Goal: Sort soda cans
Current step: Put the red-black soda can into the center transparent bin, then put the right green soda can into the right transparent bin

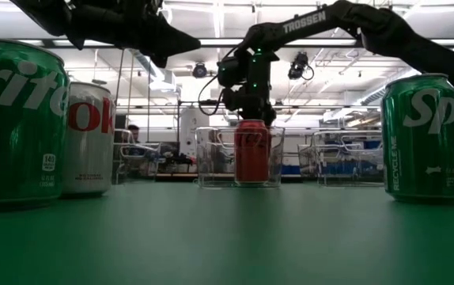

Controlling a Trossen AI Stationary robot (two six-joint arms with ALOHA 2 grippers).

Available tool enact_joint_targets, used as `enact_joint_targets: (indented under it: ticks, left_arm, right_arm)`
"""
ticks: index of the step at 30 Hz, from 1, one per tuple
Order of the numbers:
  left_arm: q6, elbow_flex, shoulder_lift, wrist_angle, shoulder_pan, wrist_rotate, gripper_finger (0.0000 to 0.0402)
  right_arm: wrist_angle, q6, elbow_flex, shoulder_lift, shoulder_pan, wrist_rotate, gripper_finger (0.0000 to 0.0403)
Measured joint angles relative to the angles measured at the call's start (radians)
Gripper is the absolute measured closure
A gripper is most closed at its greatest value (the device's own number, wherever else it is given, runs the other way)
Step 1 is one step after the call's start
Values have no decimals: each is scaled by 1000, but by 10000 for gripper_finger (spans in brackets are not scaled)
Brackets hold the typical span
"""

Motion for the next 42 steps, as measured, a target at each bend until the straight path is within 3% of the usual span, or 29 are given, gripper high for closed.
enact_joint_targets:
  ticks: [21,34,38,42]
  left_arm:
    - [-9,0,0,-35,-2,0,399]
    - [-2,0,0,-4,-2,-3,392]
    - [-2,0,0,-4,-2,-2,392]
    - [-4,0,0,-5,-2,-2,392]
  right_arm:
    - [12,-49,14,1,25,9,50]
    - [-74,-16,14,-194,83,94,46]
    - [-140,61,15,-269,130,94,75]
    - [-144,149,-28,-347,190,46,141]
